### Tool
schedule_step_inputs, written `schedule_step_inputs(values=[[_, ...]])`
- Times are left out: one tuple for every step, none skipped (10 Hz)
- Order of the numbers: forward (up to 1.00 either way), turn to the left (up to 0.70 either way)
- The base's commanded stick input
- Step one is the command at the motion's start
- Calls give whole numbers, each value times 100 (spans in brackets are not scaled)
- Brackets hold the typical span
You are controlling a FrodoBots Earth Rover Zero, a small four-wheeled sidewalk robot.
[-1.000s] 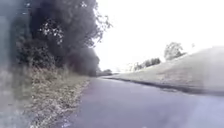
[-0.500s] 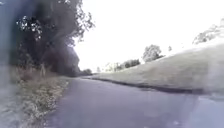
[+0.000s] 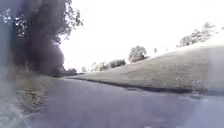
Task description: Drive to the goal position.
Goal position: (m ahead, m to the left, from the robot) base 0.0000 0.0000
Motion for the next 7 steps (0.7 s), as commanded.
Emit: schedule_step_inputs(values=[[-45, 0], [-45, 0], [-45, 0], [-45, 0], [-45, 0], [-45, 0], [-45, 0]])
